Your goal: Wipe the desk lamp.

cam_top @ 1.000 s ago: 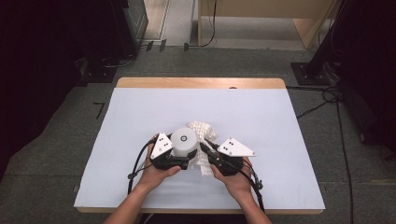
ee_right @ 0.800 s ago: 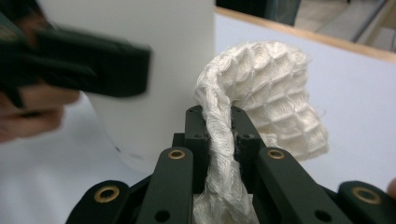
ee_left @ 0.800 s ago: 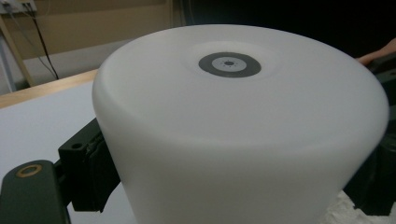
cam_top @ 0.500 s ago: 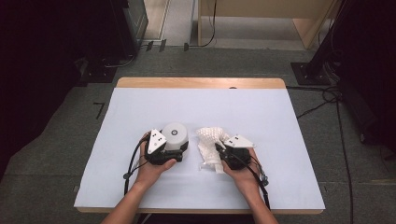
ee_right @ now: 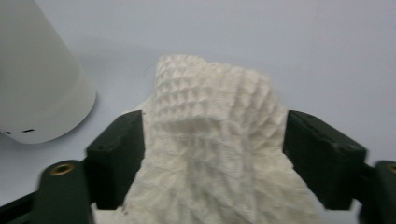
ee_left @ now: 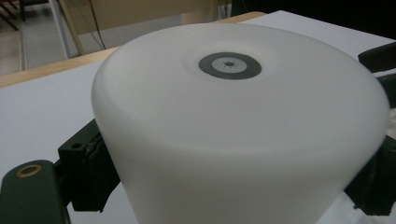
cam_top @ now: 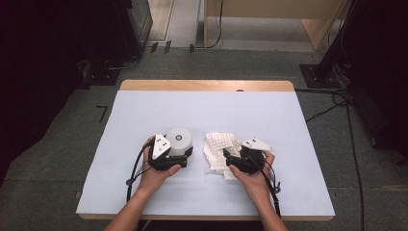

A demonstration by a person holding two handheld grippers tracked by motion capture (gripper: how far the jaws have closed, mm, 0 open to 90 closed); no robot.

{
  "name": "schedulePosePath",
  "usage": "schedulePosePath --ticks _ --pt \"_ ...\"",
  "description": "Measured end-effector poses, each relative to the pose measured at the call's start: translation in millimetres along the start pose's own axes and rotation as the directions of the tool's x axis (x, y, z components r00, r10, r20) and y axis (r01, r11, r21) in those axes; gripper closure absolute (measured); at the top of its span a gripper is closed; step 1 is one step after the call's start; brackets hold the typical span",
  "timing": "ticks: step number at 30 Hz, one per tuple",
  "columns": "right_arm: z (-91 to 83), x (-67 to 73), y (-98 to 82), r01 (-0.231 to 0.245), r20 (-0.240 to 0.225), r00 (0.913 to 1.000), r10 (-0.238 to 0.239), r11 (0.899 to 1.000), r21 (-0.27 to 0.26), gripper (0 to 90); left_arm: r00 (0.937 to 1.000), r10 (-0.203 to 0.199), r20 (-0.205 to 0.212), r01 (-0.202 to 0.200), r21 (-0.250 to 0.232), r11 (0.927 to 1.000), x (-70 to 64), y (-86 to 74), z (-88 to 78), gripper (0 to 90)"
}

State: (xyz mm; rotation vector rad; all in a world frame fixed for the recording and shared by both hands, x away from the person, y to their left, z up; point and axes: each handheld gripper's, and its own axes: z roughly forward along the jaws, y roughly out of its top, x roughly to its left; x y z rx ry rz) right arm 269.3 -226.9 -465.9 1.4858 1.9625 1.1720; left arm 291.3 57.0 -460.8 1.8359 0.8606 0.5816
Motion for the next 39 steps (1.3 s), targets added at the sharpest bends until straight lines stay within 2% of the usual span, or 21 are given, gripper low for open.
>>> schedulePosePath --ticks 3,4,10,11,12,13,14,16,17,18,20,21,22,23,24,28,29,31,34,36,39 --pt "8.8 6.9 -3.4 0.014 0.005 0.9999 -0.014 0.999 0.038 12.8 1.0 0.009 -0.002 -0.009 0.01 0.9999 -1.5 -0.6 0.9 9.0" --pt "19.4 10.9 -8.3 0.028 0.008 0.9996 -0.029 0.996 0.084 11.0 0.9999 0.012 0.001 -0.012 0.01 0.9999 -2.3 -1.0 1.2 9.0" --pt "33.9 13.1 -17.2 0.098 0.072 0.9911 -0.112 0.981 0.169 17.2 0.9999 0.011 0.008 -0.011 0.002 0.9999 -1.3 -1.3 -2.3 9.0" --pt "32.8 13.0 -17.4 0.104 0.08 0.9897 -0.119 0.98 0.171 27.6 0.9999 0.002 0.016 -0.002 -0.004 1.0 0.6 -0.8 -4.5 9.0" --pt "32.8 13.0 -17.4 0.104 0.08 0.9897 -0.119 0.98 0.171 27.6 0.9999 0.002 0.016 -0.002 -0.004 1.0 0.6 -0.8 -4.5 9.0" --pt "29.7 12.9 -19.0 0.113 0.056 0.9908 -0.124 0.981 0.159 42.9 0.9989 -0.026 0.038 0.027 -0.018 0.9995 3.9 0.7 -6.6 9.0" --pt "29.7 12.9 -19.0 0.113 0.056 0.9908 -0.124 0.981 0.159 42.9 0.9989 -0.026 0.038 0.027 -0.018 0.9995 3.9 0.7 -6.6 9.0" --pt "24.9 9.0 -19.8 0.122 0.036 0.9911 -0.128 0.983 0.141 75.5 0.9922 -0.073 0.101 0.078 -0.052 0.9956 8.5 3.8 -11.1 9.0" --pt "24.9 9.0 -19.8 0.122 0.036 0.9911 -0.128 0.983 0.141 75.5 0.9922 -0.073 0.101 0.078 -0.052 0.9956 8.5 3.8 -11.1 9.1" --pt "21.5 3.2 -19.0 0.073 -0.002 0.9973 -0.073 0.991 0.111 79.3 0.9874 -0.084 0.134 0.094 -0.068 0.9933 8.7 6.0 -14.0 9.0" --pt "18.9 2.8 -18.2 0.074 -0.023 0.9971 -0.072 0.994 0.078 79.9 0.9844 -0.088 0.152 0.101 -0.079 0.9918 8.6 7.0 -15.2 9.0" --pt "12.5 11.2 -14.7 0.109 -0.046 0.9931 -0.108 0.994 0.023 80.3 0.976 -0.099 0.194 0.119 -0.093 0.9885 8.5 9.1 -17.0 9.1" --pt "9.6 17.3 -12.7 0.133 -0.05 0.9899 -0.133 0.991 0.003 80.4 0.976 -0.099 0.194 0.119 -0.093 0.9885 8.5 9.1 -17.0 9.1" --pt "7.1 23.9 -11.0 0.146 -0.067 0.9869 -0.147 0.989 -0.019 80.4 0.9696 -0.107 0.22 0.131 -0.097 0.9865 7.2 10.8 -17.0 9.1" --pt "5.2 30.2 -9.5 0.161 -0.092 0.9822 -0.164 0.986 -0.044 80.4 0.9683 -0.107 0.226 0.132 -0.095 0.9868 5.9 11.1 -16.4 9.1" --pt "-3.1 50.5 -3.1 0.207 -0.179 0.9577 -0.225 0.972 -0.112 80.6 0.9685 -0.082 0.235 0.101 -0.072 0.9922 0.4 9.0 -12.9 9.1" --pt "-3.1 50.5 -3.1 0.207 -0.179 0.9577 -0.225 0.972 -0.112 80.6 0.9685 -0.082 0.235 0.101 -0.072 0.9922 0.4 9.0 -12.9 9.1" --pt "-9.5 57.0 1.6 0.228 -0.207 0.944 -0.257 0.961 -0.156 80.5 0.9632 -0.062 0.261 0.082 -0.064 0.9946 -4.7 7.3 -10.2 9.1" --pt "-13.8 57.4 5.2 0.232 -0.21 0.9401 -0.269 0.955 -0.185 80.5 0.9597 -0.045 0.277 0.061 -0.051 0.9968 -8.3 6.4 -8.2 9.1" --pt "-24.1 56.8 10.3 0.225 -0.221 0.9336 -0.282 0.942 -0.251 80.5 0.9636 -0.027 0.266 0.038 -0.033 0.9987 -12.7 5.6 -5.4 9.1" --pt "-29.8 58.0 13.4 0.24 -0.226 0.9248 -0.306 0.93 -0.278 80.4 0.9651 -0.032 0.26 0.043 -0.037 0.9984 -13.5 6.5 -5.2 9.1"
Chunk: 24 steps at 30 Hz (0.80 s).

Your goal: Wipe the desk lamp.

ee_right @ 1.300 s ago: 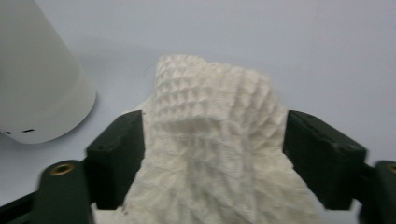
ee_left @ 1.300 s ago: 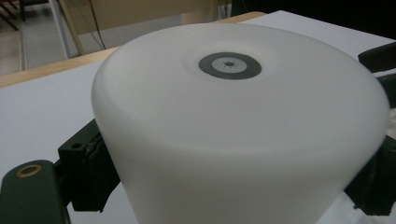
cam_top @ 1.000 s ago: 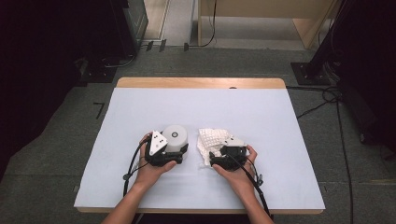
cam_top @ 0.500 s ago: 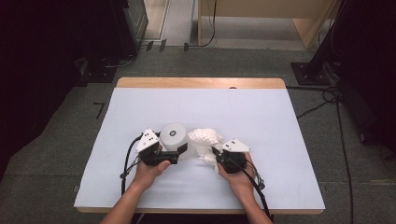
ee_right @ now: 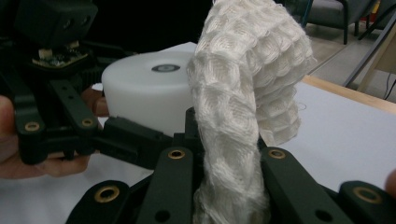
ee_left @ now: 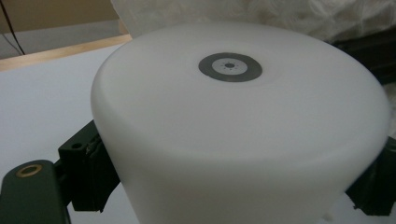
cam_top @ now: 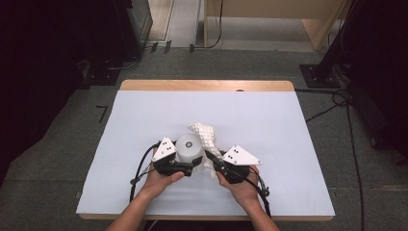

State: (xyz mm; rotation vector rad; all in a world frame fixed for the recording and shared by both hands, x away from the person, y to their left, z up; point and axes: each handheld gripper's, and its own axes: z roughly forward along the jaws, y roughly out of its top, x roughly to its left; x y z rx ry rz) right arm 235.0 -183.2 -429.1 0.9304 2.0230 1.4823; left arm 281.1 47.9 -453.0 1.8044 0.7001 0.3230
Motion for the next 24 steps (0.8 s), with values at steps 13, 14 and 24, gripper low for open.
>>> schedulePosePath --ticks 13,14,24 --pt "21.1 -1.5 -21.2 -0.036 -0.026 0.9988 0.041 0.986 0.16 80.3 0.9997 -0.022 -0.013 0.021 -0.041 0.999 7.7 7.0 -5.2 9.1" --pt "21.1 -1.5 -21.2 -0.036 -0.026 0.9988 0.041 0.986 0.16 80.3 0.9997 -0.022 -0.013 0.021 -0.041 0.999 7.7 7.0 -5.2 9.1" --pt "4.8 -17.8 -10.5 -0.104 0.024 0.9945 0.102 0.988 0.113 79.6 0.9869 0.038 -0.157 -0.041 -0.015 0.9991 8.7 3.0 0.2 9.0"
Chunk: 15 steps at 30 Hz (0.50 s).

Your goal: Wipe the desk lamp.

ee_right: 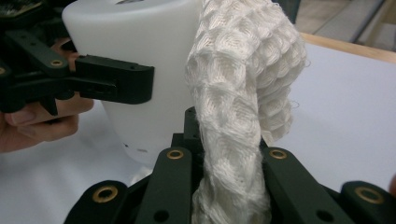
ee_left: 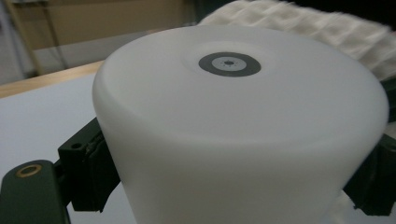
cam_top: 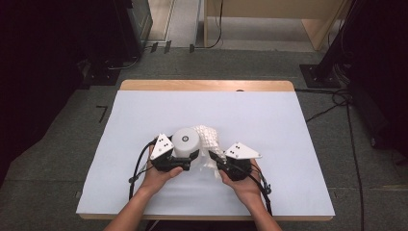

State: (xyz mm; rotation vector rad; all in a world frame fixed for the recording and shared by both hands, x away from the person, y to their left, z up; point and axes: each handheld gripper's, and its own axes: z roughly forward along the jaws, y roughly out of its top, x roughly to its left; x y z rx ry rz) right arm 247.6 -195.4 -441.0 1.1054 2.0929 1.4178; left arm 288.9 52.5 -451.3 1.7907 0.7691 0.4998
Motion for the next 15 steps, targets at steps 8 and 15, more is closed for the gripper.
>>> schedulePosePath --ticks 8,15 --pt "-6.8 -9.4 -1.3 -0.012 0.065 0.9978 0.012 1.0 -0.01 79.5 0.9938 0.065 -0.091 -0.06 0.056 0.9967 0.9 -14.4 8.2 8.8" --pt "-8.9 -20.9 -5.9 -0.06 0.075 0.9953 0.061 0.998 -0.022 79.3 0.9948 0.052 -0.087 -0.049 0.037 0.9981 4.4 -18.6 1.2 7.7"
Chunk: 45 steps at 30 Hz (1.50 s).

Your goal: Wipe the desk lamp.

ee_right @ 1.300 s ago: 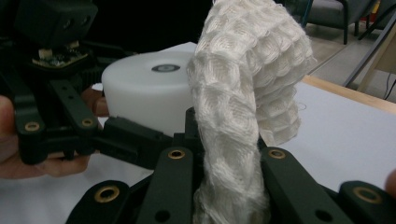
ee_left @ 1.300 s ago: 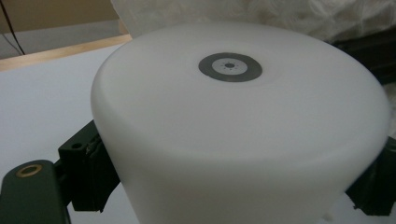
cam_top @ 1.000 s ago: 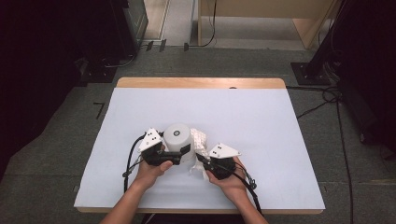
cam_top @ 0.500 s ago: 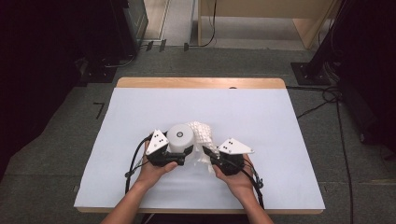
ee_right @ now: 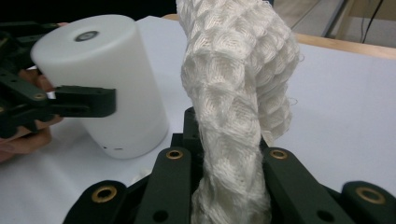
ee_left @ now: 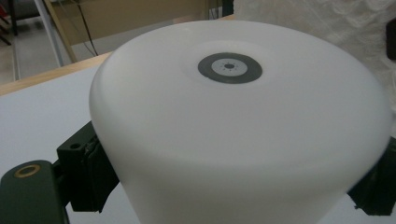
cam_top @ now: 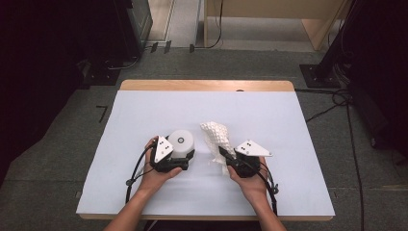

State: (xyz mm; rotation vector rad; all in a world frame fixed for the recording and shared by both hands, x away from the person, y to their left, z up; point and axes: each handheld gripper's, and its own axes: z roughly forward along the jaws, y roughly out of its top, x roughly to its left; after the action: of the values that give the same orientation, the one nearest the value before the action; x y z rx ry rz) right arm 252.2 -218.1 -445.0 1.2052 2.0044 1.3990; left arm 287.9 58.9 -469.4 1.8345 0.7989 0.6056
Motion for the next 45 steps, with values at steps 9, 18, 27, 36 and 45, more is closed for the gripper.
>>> schedulePosePath --ticks 9,18,27,36,45 --pt "9.0 -1.2 -8.3 -0.015 0.002 0.9999 0.015 1.0 0.026 77.5 0.9883 -0.09 -0.123 0.091 0.006 0.9958 -14.4 -0.1 -9.8 4.1" --pt "23.8 5.1 -17.1 -0.003 0.028 0.9996 0.0 0.994 0.11 78.0 0.9844 -0.086 -0.154 0.095 0.055 0.9939 -19.3 4.2 2.8 8.7" --pt "34.7 25.2 -20.3 0.057 -0.05 0.9975 -0.05 0.987 0.149 78.2 0.9765 -0.134 0.169 0.147 -0.065 0.987 7.4 14.2 -17.9 8.9" --pt "15.9 37.0 -0.2 0.122 -0.128 0.9846 -0.119 0.992 0.017 79.6 0.9614 -0.082 0.263 0.086 -0.004 0.9963 -4.7 12.0 -11.3 8.9" --pt "5.4 37.0 9.1 0.151 -0.149 0.9768 -0.154 0.988 -0.03 79.6 0.9619 -0.08 0.262 0.083 -0.001 0.9966 -5.9 15.4 -11.9 8.9"
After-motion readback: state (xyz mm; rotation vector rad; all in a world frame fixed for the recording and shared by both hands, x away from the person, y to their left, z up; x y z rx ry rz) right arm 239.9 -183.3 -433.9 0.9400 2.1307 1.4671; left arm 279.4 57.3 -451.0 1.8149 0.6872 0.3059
